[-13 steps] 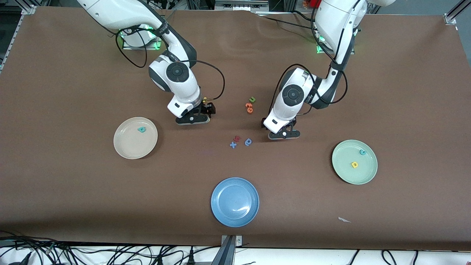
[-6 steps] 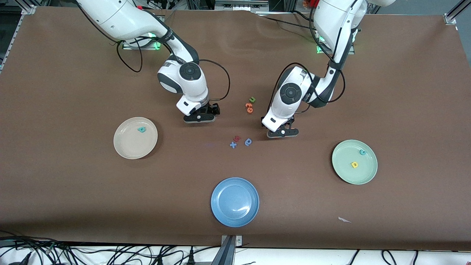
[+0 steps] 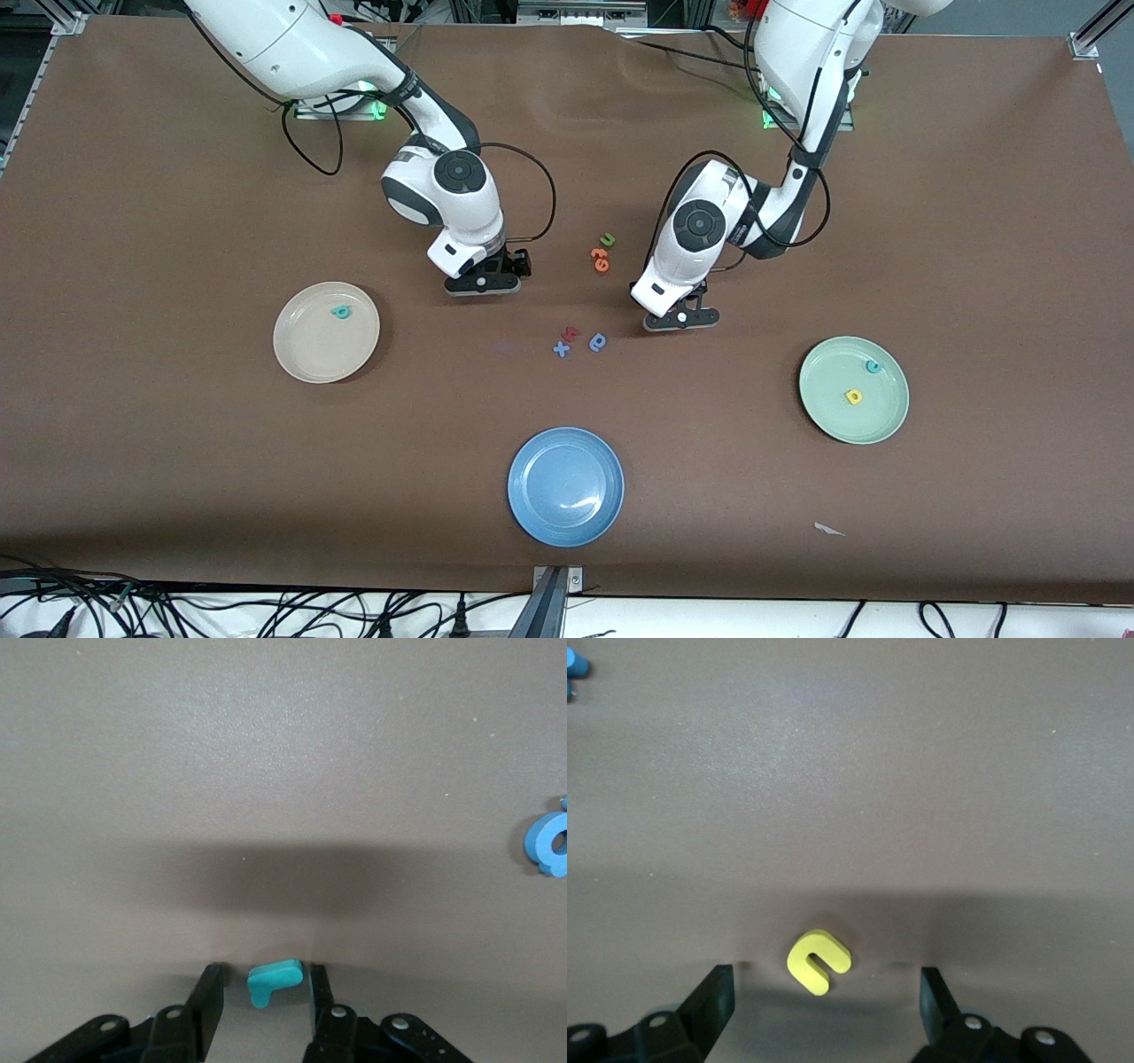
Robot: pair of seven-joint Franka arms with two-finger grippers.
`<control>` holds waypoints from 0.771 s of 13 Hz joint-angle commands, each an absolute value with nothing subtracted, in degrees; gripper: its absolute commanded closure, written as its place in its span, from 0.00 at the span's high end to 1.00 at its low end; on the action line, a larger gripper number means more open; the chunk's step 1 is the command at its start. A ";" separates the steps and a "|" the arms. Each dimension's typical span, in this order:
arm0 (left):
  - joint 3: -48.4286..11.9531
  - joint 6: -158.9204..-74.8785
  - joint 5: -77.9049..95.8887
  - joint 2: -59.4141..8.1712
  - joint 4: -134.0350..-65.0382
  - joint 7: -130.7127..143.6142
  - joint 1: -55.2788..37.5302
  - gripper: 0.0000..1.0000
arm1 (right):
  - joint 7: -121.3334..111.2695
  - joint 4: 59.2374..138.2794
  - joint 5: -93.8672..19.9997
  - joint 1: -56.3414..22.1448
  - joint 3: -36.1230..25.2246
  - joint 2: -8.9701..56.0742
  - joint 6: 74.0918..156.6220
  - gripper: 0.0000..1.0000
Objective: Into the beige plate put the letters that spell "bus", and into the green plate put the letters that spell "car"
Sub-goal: 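Reach the right gripper to yellow u while the left gripper reaches cyan t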
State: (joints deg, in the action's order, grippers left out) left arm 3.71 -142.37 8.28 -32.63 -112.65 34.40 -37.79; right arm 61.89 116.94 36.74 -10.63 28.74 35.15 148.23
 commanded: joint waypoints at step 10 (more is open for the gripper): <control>4.48 -141.95 9.23 -32.17 -112.33 34.54 -38.06 0.21 | 63.28 115.22 39.81 -11.25 28.30 37.44 149.41 0.62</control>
